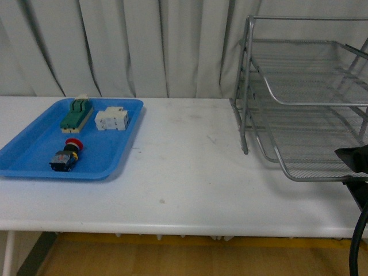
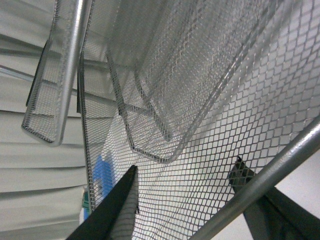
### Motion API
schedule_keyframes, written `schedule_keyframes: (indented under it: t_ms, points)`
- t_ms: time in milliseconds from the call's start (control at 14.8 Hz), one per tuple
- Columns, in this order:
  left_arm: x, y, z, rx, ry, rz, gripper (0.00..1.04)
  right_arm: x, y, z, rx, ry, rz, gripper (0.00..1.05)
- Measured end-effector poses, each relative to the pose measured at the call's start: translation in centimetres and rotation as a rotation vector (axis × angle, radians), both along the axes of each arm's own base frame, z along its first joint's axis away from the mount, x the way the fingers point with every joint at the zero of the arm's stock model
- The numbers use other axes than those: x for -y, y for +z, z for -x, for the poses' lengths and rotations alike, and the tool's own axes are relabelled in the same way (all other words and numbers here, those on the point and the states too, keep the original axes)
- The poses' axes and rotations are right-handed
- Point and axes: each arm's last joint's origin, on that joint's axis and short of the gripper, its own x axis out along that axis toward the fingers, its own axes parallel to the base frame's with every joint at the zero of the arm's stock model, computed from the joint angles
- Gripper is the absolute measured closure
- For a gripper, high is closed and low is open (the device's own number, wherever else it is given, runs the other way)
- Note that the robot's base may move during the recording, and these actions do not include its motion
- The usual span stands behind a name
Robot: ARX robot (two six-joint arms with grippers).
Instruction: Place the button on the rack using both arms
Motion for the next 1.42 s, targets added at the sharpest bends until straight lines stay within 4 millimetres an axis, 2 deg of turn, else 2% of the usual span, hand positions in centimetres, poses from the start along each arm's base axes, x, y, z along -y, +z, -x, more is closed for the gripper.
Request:
schedule_keyframes:
  t_ms: [203,270,405,473,540,608,675,743,810,945,1148,1418]
  points:
    - [0.0,0.0,0.0,0.000,0.000,0.000,0.07,0.3,1.9,2.7,0.031,0.034,0.128,0.12]
    - [0.0,0.0,0.0,0.000,0.000,0.000,0.07,0.4,2.3,4.0,0.012,0.048,0.179,0.05]
    - [0.0,0.0,0.0,0.000,0.000,0.000,0.07,0.5,3.2,8.3,-0.054,0.102,0.370,0.06]
    - [0.0,0.0,0.0,0.000,0.000,0.000,0.07,0.5,4.0,9.8,-0.029,0.122,0.443,0.06]
    - [0.0,0.0,0.0,0.000,0.000,0.000,0.07,0.7,4.4,10.4,0.089,0.105,0.556,0.13]
    - [0.0,0.0,0.0,0.001,0.000,0.000,0.07,1.1,4.2,10.6,0.120,0.100,0.690,0.22]
    - [0.0,0.0,0.0,0.001,0.000,0.000,0.07,1.3,3.5,11.8,0.098,0.131,0.834,0.33]
    - [0.0,0.0,0.0,-0.002,0.000,0.000,0.07,1.3,3.8,12.6,0.131,0.151,0.921,0.42]
    - [0.0,0.0,0.0,0.000,0.001,0.000,0.07,1.2,5.2,12.8,0.220,0.129,1.002,0.51]
    - [0.0,0.0,0.0,0.000,0.000,0.000,0.07,1.2,7.2,13.3,0.336,0.077,1.076,0.70]
    - [0.0,0.0,0.0,0.000,0.000,0.000,0.07,1.2,8.1,14.4,0.334,0.085,1.110,1.02]
    - [0.0,0.0,0.0,0.000,0.000,0.000,0.07,1.2,9.6,16.1,0.352,0.075,1.121,1.03]
